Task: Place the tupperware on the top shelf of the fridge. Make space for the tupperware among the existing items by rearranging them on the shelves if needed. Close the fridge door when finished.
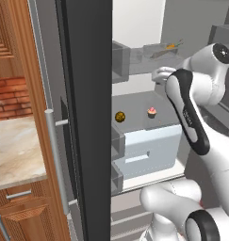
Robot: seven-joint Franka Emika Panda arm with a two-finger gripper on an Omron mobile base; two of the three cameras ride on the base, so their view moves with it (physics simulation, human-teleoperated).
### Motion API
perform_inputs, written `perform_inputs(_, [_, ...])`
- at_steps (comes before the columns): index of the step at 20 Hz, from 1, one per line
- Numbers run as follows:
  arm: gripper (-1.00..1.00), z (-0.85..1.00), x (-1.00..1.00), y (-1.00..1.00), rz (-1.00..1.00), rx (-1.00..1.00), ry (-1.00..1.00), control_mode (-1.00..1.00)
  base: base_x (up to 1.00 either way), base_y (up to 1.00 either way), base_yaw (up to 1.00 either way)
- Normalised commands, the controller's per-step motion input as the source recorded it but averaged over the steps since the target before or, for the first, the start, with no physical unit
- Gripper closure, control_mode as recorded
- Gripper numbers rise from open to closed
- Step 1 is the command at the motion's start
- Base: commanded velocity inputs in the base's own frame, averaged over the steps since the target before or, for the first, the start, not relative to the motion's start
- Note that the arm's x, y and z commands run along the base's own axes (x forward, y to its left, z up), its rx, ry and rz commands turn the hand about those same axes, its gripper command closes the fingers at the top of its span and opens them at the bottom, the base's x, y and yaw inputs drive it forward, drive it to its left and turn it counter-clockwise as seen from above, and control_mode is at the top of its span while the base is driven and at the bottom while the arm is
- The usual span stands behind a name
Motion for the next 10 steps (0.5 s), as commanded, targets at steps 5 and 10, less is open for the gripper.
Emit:
perform_inputs(5, [-1.0,-0.08,-0.32,0.17,0.06,-0.27,0.12,-1.0,0.0,0.0,0.0])
perform_inputs(10, [-1.0,-0.33,-0.23,0.0,0.01,-0.07,0.04,-1.0,0.0,0.0,0.0])
